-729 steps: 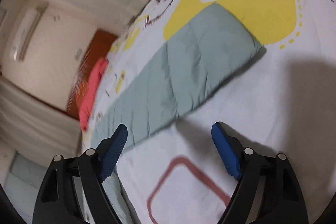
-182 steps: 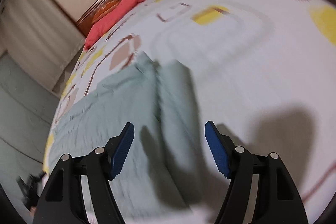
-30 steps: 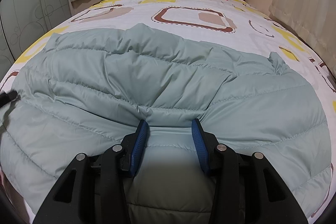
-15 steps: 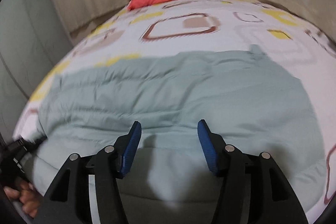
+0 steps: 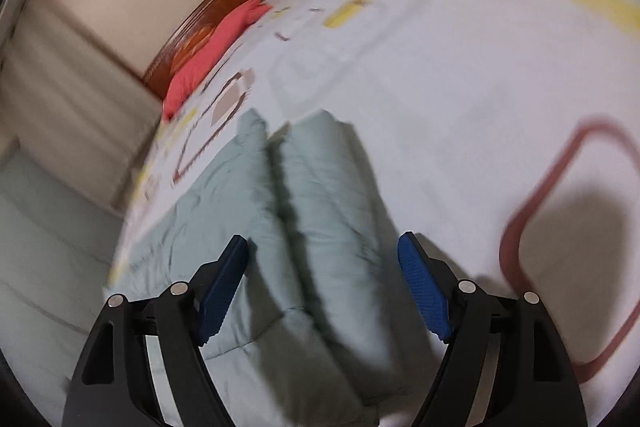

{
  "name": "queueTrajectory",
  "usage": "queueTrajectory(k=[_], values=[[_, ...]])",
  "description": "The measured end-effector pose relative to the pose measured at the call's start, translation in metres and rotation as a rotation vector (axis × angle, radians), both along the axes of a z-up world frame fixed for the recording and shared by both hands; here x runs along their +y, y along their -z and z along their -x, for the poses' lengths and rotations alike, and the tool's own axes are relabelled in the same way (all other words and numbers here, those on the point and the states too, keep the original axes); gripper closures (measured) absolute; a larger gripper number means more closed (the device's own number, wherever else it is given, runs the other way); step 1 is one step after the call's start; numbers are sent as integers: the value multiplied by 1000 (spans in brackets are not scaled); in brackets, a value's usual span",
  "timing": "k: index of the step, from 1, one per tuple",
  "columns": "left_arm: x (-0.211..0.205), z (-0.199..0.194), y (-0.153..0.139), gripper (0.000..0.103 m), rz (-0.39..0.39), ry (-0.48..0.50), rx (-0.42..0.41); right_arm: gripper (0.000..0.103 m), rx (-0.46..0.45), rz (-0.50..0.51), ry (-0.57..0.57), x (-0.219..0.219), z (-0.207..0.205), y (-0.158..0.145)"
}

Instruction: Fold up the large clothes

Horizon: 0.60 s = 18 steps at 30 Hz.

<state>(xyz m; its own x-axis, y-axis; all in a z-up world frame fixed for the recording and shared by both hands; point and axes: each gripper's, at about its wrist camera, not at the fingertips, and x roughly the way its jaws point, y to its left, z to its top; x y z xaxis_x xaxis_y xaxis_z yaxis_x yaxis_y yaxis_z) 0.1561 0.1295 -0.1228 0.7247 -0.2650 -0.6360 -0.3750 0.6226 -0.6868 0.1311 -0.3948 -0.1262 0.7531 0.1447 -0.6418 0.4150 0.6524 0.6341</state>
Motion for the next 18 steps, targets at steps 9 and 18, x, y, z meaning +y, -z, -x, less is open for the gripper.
queueTrajectory(k=[9, 18], values=[[2, 8, 5, 70, 53, -35, -29, 54, -56, -36, -55, 10, -13, 5], [-15, 19, -30, 85, -73, -15, -115, 72, -57, -62, -78, 9, -8, 15]])
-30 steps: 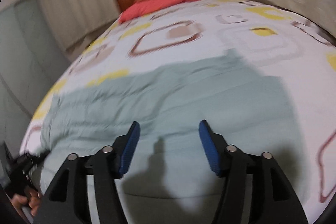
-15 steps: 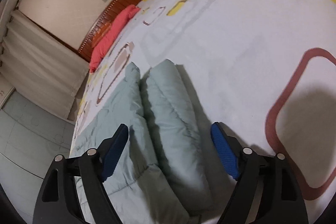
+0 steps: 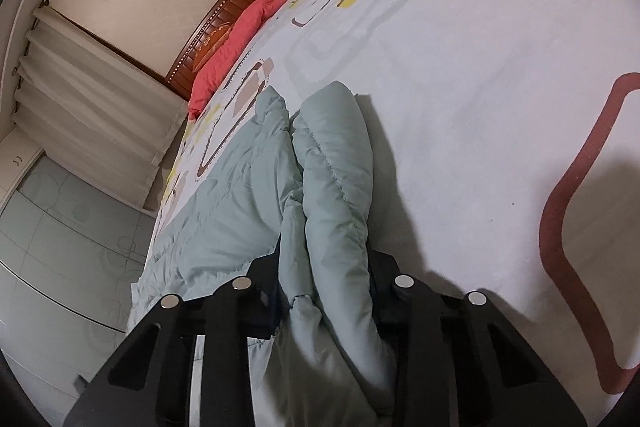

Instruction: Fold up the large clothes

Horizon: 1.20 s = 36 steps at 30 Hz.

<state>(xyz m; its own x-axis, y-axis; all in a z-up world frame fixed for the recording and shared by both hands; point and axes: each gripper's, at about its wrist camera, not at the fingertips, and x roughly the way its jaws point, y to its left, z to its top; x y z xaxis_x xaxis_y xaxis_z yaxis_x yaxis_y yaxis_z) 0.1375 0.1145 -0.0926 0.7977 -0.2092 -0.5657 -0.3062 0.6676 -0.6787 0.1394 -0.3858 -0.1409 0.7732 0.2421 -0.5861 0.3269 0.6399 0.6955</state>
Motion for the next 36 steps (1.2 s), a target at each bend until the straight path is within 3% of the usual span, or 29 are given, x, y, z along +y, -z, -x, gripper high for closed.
queueTrajectory(k=[7, 22, 26, 32, 36], values=[[-44, 2, -48, 88, -75, 117, -135, 72, -6, 10, -3, 1, 7, 1], [-195, -16, -83, 88, -115, 432, -202, 73, -29, 0, -4, 2, 16, 6], [-233, -31, -71, 88, -128, 488, -163, 73, -37, -12, -5, 1, 18, 7], [-280, -42, -30, 88, -174, 550, -73, 75, -49, -31, -5, -2, 23, 12], [-304, -42, -14, 88, -219, 599, -60, 75, -54, -32, -6, -3, 25, 14]])
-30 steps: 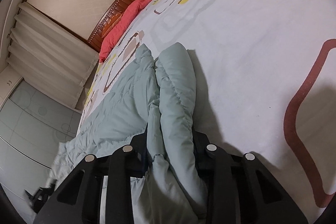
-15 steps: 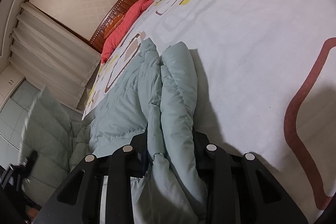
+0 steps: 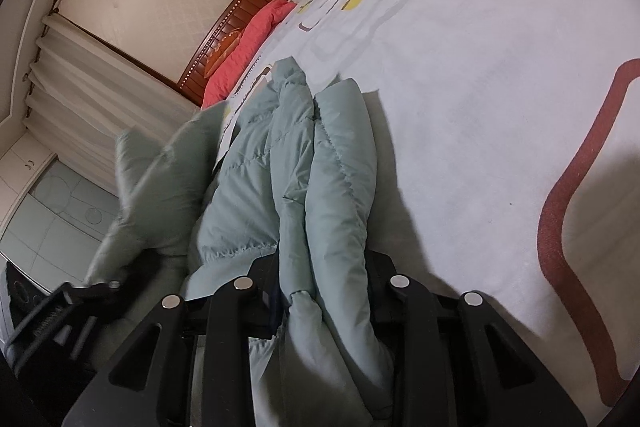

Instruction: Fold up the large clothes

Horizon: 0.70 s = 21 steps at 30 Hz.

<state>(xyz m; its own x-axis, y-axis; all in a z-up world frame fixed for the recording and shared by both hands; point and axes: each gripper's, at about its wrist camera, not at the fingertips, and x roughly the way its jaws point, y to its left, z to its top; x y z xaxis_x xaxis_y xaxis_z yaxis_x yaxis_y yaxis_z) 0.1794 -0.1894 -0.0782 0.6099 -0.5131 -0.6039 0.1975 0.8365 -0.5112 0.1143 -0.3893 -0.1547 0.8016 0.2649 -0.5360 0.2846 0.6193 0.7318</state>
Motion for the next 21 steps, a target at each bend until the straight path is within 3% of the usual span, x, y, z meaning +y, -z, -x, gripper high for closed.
queueTrajectory(k=[8, 14, 18, 21], values=[[-18, -2, 28, 89, -56, 59, -15, 75, -8, -6, 0, 0, 3, 2], [-19, -4, 29, 89, -53, 63, -11, 75, -5, -1, 2, 2, 2, 0], [-19, -1, 21, 88, -62, 57, -26, 71, 5, -14, -5, 0, 1, -4], [-16, 5, 16, 79, -51, 66, -32, 63, 21, -33, 4, -5, 4, -9]])
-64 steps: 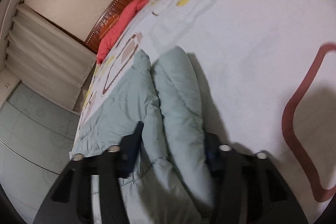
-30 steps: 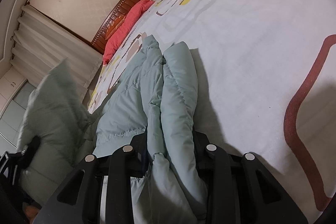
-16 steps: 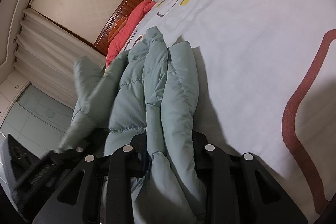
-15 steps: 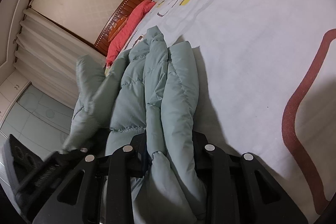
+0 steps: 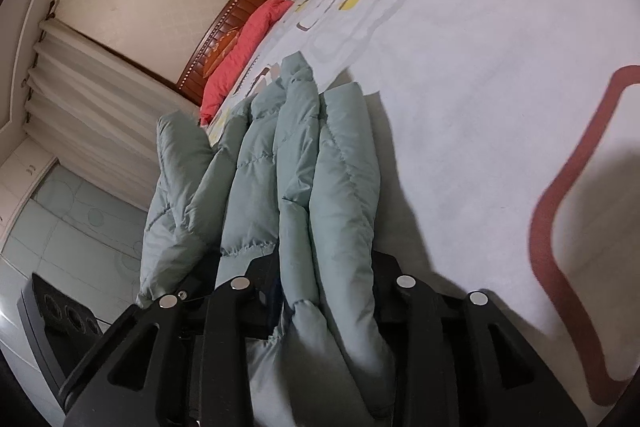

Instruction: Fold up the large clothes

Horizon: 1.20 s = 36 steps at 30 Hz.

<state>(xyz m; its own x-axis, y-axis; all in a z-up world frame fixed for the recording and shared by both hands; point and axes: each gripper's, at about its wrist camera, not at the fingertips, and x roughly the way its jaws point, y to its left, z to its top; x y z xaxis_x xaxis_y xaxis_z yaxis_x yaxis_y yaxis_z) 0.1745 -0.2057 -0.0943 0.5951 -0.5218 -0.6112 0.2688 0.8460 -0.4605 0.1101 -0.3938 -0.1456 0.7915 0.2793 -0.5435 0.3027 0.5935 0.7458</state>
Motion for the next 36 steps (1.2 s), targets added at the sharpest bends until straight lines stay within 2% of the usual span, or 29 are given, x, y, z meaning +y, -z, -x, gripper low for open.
queueTrajectory(k=[2, 3, 4, 7, 12, 17, 21, 27, 28, 29, 30, 31, 33, 36], values=[[3, 5, -6, 66, 15, 7, -7, 49, -6, 9, 17, -3, 5, -7], [5, 10, -10, 55, 26, 12, -15, 43, -9, 25, 31, -5, 9, -11], [6, 13, -14, 47, 35, 13, -23, 41, -15, 46, 46, -6, 13, -16], [13, 26, -26, 37, 64, 17, -40, 41, -18, 63, 50, -8, 20, -24], [46, 38, -40, 33, 151, -32, -17, 41, -45, 66, 50, -4, 35, -42], [106, 38, -46, 27, 242, -189, -16, 41, -94, 51, 11, 12, 35, -64], [151, 29, -29, 26, 267, -314, 40, 41, -94, 29, -66, 34, 19, -69], [181, 22, 0, 26, 325, -384, 151, 41, -29, 14, -157, 65, 0, -54], [182, 22, 3, 26, 329, -386, 161, 44, -15, 31, -165, 69, -3, -51], [183, 22, 5, 26, 335, -385, 169, 53, -4, 51, -175, 71, -5, -50], [182, 21, 8, 26, 342, -380, 180, 78, 2, 64, -192, 74, -7, -49], [182, 20, 9, 26, 348, -373, 190, 85, 12, 68, -222, 76, -11, -48], [182, 18, 9, 26, 359, -363, 195, 90, 5, 71, -226, 75, -10, -50], [177, 22, -1, 26, 370, -338, 167, 91, -63, 97, -192, 63, 2, -72]])
